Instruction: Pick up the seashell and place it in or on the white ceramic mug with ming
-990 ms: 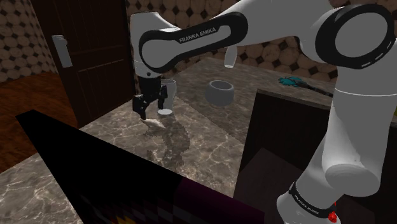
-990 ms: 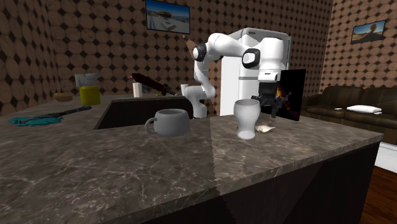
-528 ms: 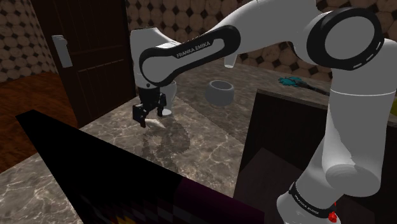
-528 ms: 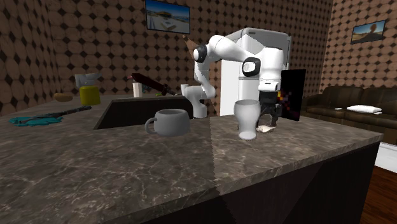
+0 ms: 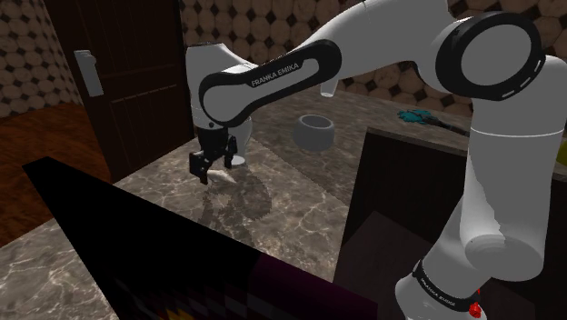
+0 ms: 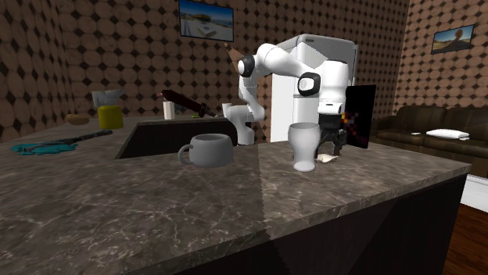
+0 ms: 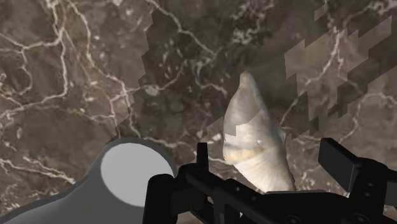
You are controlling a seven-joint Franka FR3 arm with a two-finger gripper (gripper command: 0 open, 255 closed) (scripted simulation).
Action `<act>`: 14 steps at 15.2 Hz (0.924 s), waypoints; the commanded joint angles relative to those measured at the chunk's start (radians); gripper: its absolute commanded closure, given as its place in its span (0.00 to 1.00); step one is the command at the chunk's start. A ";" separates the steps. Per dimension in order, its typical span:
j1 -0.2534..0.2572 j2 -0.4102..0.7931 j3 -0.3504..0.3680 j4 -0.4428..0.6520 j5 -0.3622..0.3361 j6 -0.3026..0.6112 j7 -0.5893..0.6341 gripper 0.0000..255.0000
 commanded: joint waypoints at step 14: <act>-0.002 -0.019 0.003 0.028 0.009 -0.046 -0.006 1.00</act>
